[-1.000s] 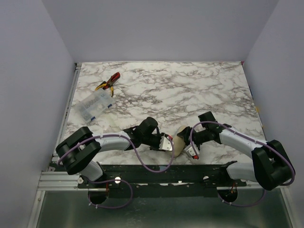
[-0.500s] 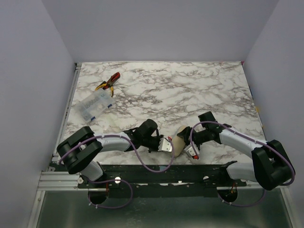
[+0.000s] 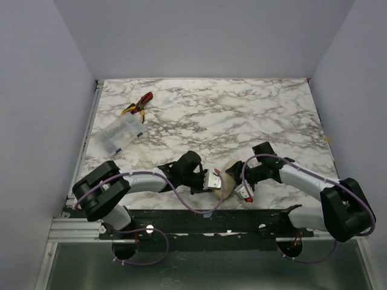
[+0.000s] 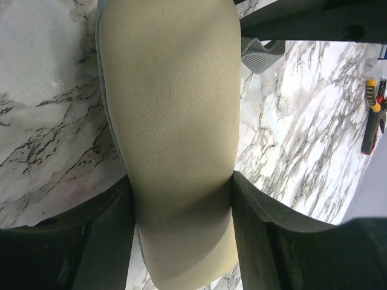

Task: Open the umbrella

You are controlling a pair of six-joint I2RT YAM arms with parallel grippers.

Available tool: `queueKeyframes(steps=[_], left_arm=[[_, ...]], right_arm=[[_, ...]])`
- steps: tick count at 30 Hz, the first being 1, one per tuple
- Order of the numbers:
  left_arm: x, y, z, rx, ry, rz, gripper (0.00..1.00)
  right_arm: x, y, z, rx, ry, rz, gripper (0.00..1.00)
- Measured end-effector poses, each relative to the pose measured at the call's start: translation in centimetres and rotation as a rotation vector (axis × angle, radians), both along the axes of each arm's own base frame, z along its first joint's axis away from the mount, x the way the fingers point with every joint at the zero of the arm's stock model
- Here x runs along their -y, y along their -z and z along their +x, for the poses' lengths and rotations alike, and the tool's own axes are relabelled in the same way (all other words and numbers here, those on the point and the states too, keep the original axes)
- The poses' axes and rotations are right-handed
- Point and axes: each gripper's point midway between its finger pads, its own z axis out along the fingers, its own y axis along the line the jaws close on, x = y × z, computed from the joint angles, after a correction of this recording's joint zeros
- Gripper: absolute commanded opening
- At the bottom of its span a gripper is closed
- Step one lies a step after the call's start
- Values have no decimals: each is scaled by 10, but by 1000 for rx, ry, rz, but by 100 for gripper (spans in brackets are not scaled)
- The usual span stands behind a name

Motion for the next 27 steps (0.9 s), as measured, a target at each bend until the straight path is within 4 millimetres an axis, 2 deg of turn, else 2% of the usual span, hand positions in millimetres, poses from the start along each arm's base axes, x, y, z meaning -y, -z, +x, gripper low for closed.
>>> queueKeyframes(steps=[3,12,13,15,18,24,27], left_arm=[[0,0,1,0,-9,3,3],[-2,0,4,2,-30,12,0],[-2,0,4,2,-33,13,3],[-3,0,4,-3,-40,15,24],[-3,1,4,-15,-53,19,41],[-3,-1,4,-5,-44,13,46],[-3,-1,4,2,-40,13,40]], right_arm=[[0,0,0,-2,2,0,38],[-1,1,2,-12,12,1,34],[-1,1,3,-12,13,1,34],[-1,2,3,-13,14,2,34],[-2,2,4,-13,17,3,34],[-3,1,6,-14,16,10,34],[-4,1,7,-13,16,11,34]])
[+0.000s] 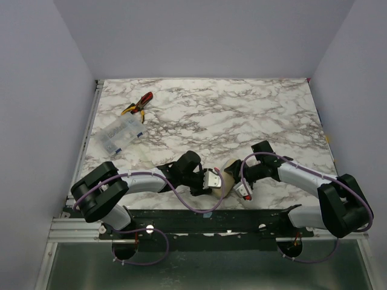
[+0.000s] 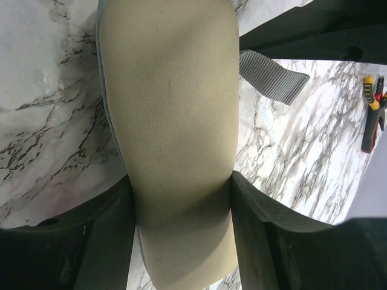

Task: Open the umbrella

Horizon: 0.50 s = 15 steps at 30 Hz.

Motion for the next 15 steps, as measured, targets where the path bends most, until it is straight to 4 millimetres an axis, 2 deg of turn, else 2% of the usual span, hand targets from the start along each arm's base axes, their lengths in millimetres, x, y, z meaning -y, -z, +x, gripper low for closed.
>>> queueKeyframes(steps=[3,8,9,15], left_arm=[[0,0,0,6,2,0,21],[-1,1,5,30,1,8,2],[-1,1,7,37,-4,11,0],[1,1,11,53,-13,14,1]], right_arm=[[0,0,0,-1,0,1,34],[-1,-1,0,0,-2,3,34],[-1,-1,0,0,-2,4,34],[-1,-1,0,-2,-4,8,34]])
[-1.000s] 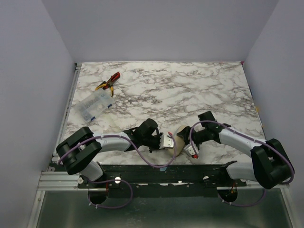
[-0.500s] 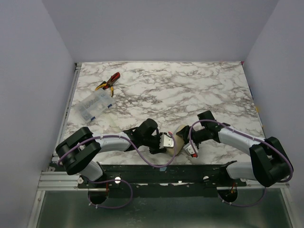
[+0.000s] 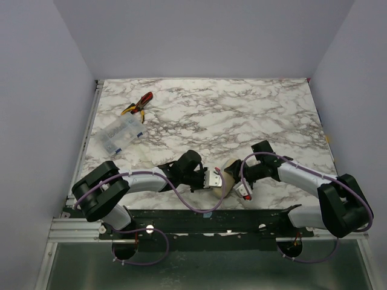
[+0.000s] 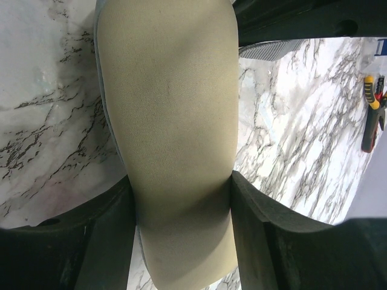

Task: Open the umbrella

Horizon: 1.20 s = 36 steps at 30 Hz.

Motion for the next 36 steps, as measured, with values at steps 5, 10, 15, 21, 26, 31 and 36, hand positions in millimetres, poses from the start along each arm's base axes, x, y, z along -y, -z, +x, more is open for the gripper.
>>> queueKeyframes(steps=[5,10,15,21,26,31,36], left_arm=[[0,0,2,17,4,0,47],[-1,-2,-1,41,32,-8,47],[-1,-2,0,48,35,-8,45],[-3,-1,4,58,9,3,30],[0,-5,19,119,-33,-7,28],[3,-11,30,173,-58,-24,21],[6,-15,34,195,-61,-42,9]], right_arm=[[0,0,0,0,1,0,34],[-1,0,1,-5,2,1,34],[-1,0,1,-8,4,1,34],[-1,-1,3,-18,22,1,34],[-1,-1,3,-21,25,1,34],[-1,-1,4,-25,26,0,34],[-1,0,5,-32,28,-1,33]])
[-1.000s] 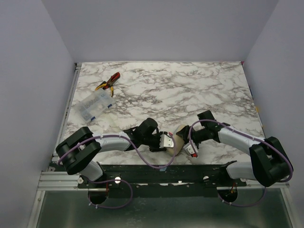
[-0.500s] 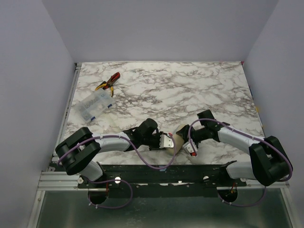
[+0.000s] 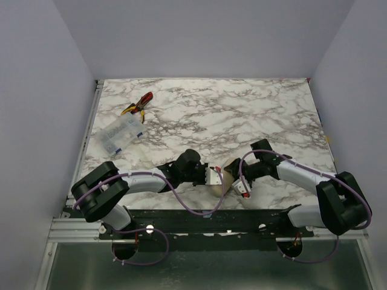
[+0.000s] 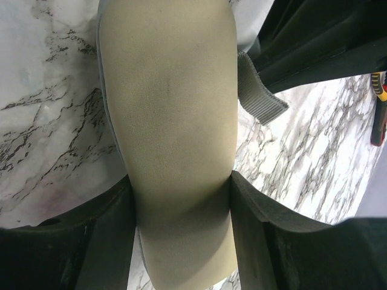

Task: Open the umbrella

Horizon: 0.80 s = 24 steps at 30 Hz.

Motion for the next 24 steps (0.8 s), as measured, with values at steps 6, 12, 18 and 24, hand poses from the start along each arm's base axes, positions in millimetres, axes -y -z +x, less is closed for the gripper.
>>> queueKeyframes(steps=[6,12,18,24], left_arm=[[3,-3,-2,17,32,-20,6],[-1,-3,-4,42,48,-21,29],[-11,-2,-4,36,18,-21,28],[-29,10,-17,-12,6,7,26]], right_arm=[[0,0,1,-10,10,0,33],[0,0,1,-12,12,0,33],[-1,0,1,-13,12,0,33],[0,0,1,-14,14,0,33]])
